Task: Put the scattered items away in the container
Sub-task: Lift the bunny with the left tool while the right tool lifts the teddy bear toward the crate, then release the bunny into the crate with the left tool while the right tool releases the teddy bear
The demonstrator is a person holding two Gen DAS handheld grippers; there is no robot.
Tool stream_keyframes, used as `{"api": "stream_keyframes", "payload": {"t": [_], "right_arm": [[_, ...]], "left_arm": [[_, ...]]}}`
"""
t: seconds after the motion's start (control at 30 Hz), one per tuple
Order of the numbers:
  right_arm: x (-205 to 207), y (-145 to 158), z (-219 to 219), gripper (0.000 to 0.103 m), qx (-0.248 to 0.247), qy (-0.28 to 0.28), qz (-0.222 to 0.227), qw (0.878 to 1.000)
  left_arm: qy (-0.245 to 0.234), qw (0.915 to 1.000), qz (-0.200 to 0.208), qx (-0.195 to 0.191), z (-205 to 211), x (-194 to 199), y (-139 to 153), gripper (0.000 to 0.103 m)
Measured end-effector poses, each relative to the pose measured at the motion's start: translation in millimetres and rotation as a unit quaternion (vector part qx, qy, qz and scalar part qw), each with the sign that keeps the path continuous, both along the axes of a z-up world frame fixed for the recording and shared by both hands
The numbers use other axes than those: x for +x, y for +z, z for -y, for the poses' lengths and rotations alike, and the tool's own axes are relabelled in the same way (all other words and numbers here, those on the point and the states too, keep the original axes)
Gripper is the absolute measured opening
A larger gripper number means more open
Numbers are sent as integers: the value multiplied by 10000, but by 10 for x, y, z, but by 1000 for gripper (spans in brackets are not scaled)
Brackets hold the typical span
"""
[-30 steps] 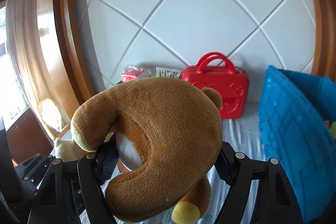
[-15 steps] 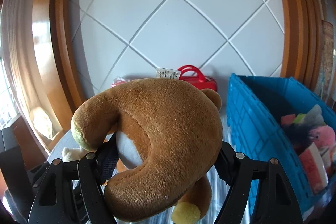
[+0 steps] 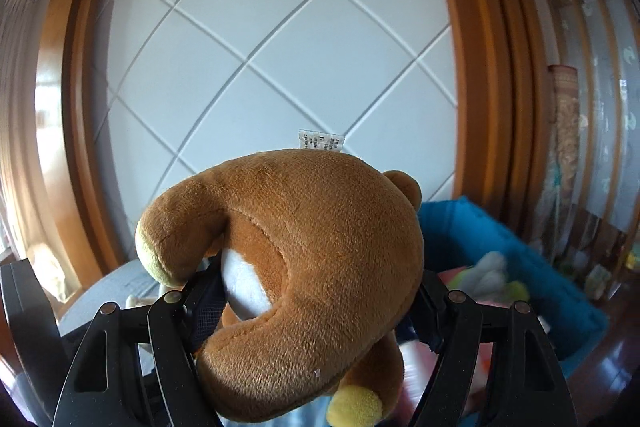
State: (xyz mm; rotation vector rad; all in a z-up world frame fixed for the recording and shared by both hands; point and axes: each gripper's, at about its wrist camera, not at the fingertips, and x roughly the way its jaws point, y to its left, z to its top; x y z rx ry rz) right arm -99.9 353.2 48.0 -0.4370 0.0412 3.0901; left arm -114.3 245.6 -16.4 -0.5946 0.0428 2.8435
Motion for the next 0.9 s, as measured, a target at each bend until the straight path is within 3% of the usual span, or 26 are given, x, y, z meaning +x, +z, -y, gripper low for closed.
{"api": "stream_keyframes", "payload": {"t": [0.17,0.3,0.63,0.9], "right_arm": [[-86,111,-1069,77,161,-141,26,9998],[-177,129,-1731,77,298,-291,57,9991],[-497,42,-2716,77,135,-272,425,9986],[-869,-495,-3018,77,123,-296,1308,9909]], "left_arm": [[-126,9998,161,45,-1072,-73,-11,43],[-117,9996,253,16,-1647,-160,-50,43],[10,9980,484,-405,-2153,-554,85,43],[-349,9915,1056,-672,-2558,-706,-274,43]]}}
